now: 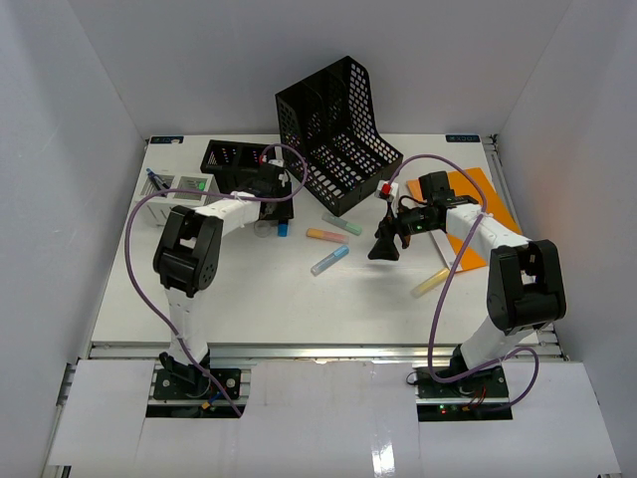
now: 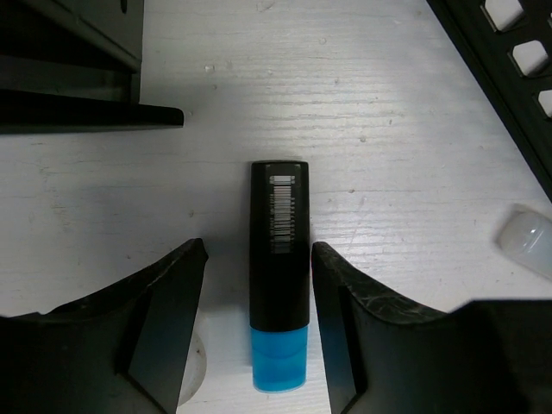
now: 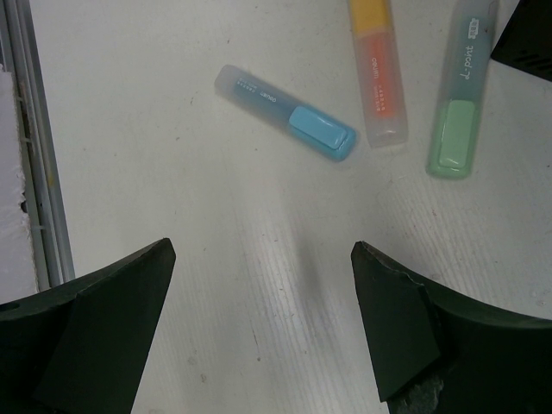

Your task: Organize the desk

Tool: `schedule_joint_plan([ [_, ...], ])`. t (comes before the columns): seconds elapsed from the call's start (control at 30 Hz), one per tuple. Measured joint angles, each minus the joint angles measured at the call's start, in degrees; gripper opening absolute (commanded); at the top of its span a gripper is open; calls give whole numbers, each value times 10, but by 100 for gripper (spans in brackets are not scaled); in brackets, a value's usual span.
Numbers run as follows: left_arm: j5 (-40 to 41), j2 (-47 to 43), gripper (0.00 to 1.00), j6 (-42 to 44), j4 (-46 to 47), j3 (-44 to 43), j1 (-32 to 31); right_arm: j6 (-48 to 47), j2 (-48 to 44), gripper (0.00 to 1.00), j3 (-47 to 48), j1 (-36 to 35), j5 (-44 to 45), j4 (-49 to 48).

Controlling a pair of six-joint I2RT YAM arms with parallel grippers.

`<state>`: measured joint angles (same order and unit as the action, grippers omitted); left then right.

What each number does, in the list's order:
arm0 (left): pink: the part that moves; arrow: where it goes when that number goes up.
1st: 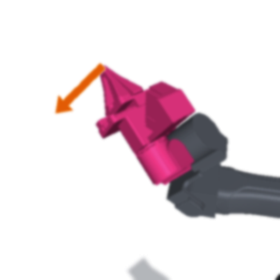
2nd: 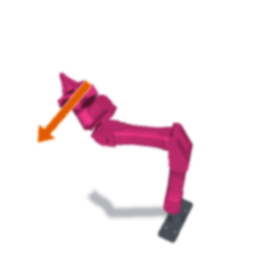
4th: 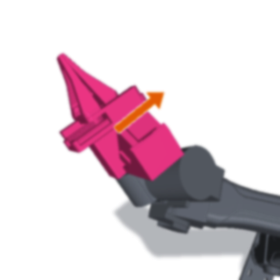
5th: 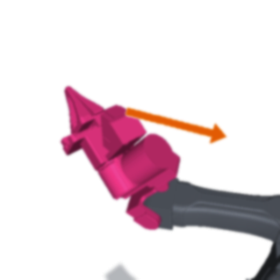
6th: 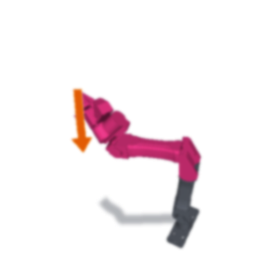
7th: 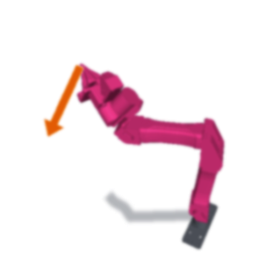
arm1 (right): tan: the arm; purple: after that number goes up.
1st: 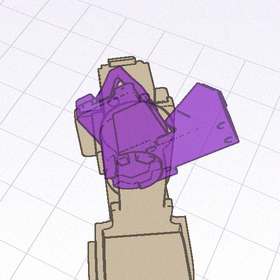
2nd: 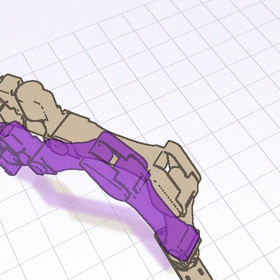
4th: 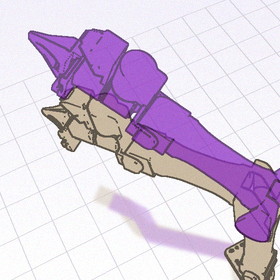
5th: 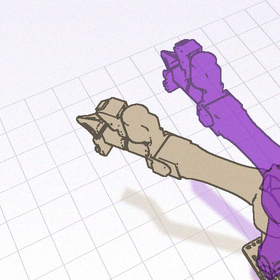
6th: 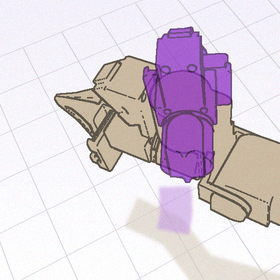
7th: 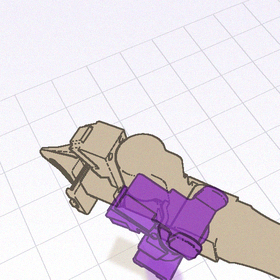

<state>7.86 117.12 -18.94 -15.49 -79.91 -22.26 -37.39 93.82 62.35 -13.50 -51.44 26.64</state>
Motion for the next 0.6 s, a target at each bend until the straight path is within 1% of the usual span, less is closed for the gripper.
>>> schedule_joint_plan([
  [0.23,0,-3,43,0,15,13,0,0,0,89,0,0,-1,0],
  [0.33,-11,-14,33,-1,27,32,2,1,0,89,0,0,-2,0],
  [0.43,-43,-41,25,-5,39,69,2,5,0,89,0,0,-11,0],
  [0.53,-81,-82,22,-11,51,120,1,18,0,89,0,0,-26,-3],
  [0.6,-105,-127,20,-17,60,164,0,39,0,89,1,-4,-36,-7],
])
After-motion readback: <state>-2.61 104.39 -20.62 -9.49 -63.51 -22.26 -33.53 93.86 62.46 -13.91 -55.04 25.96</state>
